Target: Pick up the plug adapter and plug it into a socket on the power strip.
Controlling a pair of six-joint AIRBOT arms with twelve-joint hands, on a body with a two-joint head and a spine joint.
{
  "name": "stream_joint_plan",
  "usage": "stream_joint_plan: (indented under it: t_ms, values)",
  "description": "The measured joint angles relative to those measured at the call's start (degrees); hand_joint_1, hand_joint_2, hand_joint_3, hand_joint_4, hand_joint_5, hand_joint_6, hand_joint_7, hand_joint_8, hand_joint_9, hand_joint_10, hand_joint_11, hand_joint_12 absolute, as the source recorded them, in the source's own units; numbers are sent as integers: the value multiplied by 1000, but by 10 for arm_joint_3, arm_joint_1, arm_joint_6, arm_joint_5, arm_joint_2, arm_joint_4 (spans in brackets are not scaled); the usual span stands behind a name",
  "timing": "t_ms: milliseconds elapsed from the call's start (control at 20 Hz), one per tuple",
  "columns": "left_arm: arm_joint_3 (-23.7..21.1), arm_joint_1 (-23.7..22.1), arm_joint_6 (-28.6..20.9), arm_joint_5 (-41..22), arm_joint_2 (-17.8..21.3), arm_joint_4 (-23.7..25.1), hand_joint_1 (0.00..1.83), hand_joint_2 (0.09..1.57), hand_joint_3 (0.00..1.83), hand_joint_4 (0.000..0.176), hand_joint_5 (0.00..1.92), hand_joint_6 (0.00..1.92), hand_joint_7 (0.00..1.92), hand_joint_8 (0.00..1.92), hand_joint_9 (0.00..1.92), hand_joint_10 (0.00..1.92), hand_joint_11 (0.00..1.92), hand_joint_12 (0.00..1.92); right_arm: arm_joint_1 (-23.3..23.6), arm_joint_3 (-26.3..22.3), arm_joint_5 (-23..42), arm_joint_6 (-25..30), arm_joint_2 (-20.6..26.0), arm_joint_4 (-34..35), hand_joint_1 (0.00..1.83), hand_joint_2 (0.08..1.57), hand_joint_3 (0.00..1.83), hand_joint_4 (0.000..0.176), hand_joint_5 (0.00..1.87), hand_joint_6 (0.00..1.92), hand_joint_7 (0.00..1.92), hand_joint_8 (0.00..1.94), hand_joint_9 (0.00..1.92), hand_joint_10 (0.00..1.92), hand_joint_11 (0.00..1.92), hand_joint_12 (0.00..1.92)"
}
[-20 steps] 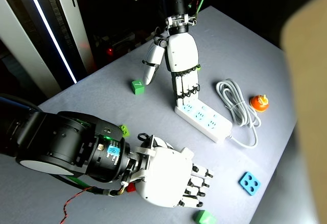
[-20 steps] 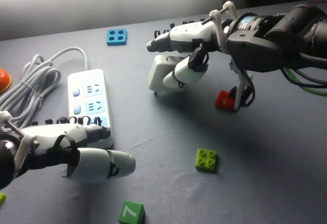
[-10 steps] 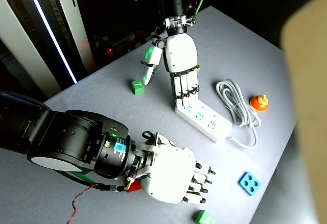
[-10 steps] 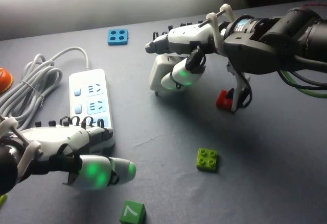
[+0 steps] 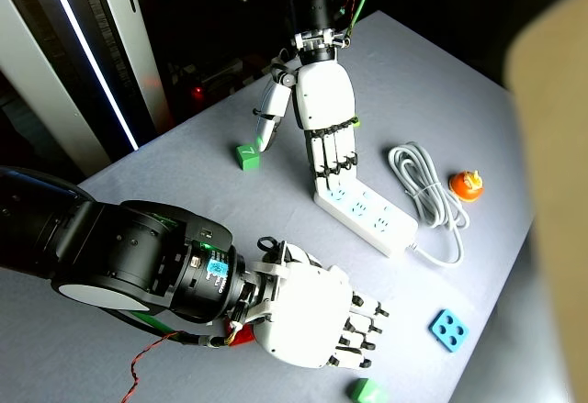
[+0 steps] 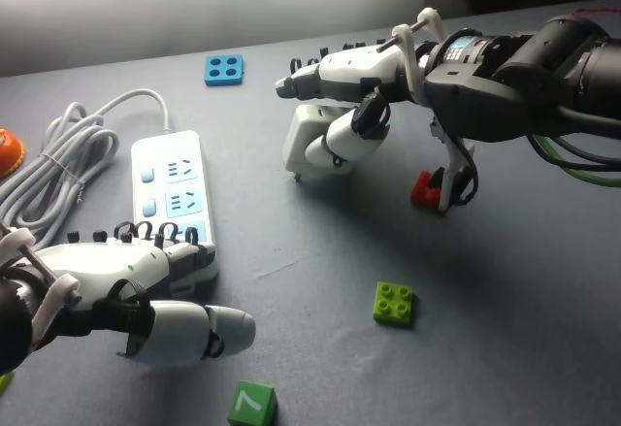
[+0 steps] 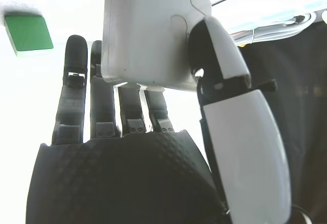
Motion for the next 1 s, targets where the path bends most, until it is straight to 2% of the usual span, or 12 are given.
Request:
stream_joint_plan:
  t_ms: [300,350,450,500,550,600,700,750,800,850,900,1000]
  values:
    - [0,-1,0,-1,0,1,0,1204,0,0,26,0,25,3,22,3,5,30,0,0,0,0,0,0,849,1272,11,0,249,11,302,8,325,11,0,1094]
    - [0,-1,0,-1,0,1,0,1204,0,0,24,0,23,2,20,2,3,32,-1,0,0,0,0,0,1026,1197,0,0,469,23,552,17,556,35,151,1159]
    - [0,-1,0,-1,0,1,0,1204,0,0,30,3,33,5,32,6,15,40,-1,0,0,0,0,0,1111,1186,0,0,620,24,749,22,781,59,354,1185]
    - [0,-1,0,-1,0,1,0,1204,0,0,30,3,33,5,32,6,15,40,-1,0,0,0,0,0,1111,1186,0,0,620,24,749,22,781,59,354,1185]
    - [0,-1,0,-2,2,1,0,1207,1,0,26,1,25,1,25,3,8,40,-1,0,0,0,0,0,1124,1206,0,0,686,19,837,18,860,61,416,1200]
    - [0,-1,0,-4,2,1,0,1208,1,0,23,0,15,2,23,2,1,21,-1,0,0,-1,0,-1,1187,1212,0,0,691,1334,919,1155,1132,189,636,1378]
    - [0,0,0,-4,2,1,0,1208,1,0,23,0,15,2,23,2,1,21,-2,0,1,-1,0,0,1187,1212,0,0,691,1334,919,1155,1132,189,636,1378]
    - [0,0,0,-4,2,1,0,1207,0,0,29,3,25,6,29,4,13,26,-3,0,3,-1,0,0,1213,1171,0,0,795,1169,980,1110,1215,283,745,1408]
    - [0,0,0,-4,2,1,0,1208,1,0,29,3,21,4,26,3,8,26,-3,0,4,-1,0,0,1233,1142,5,0,864,1031,1005,1125,1113,647,776,1479]
    - [0,0,0,-4,2,1,0,1208,0,0,31,3,25,5,32,5,7,26,-3,0,4,-1,0,0,1237,1147,2,0,843,1052,1012,1122,1038,852,774,1508]
    - [0,1,0,-5,3,1,0,1205,0,0,37,5,37,9,43,9,15,32,-3,0,5,-1,0,0,1234,1151,0,0,837,1062,1006,1131,989,966,773,1497]
    - [0,1,0,-5,3,2,0,1210,2,0,24,0,26,3,27,1,1,28,-3,0,12,-1,0,-17,1245,1142,0,0,851,1024,1027,1111,986,972,762,1501]
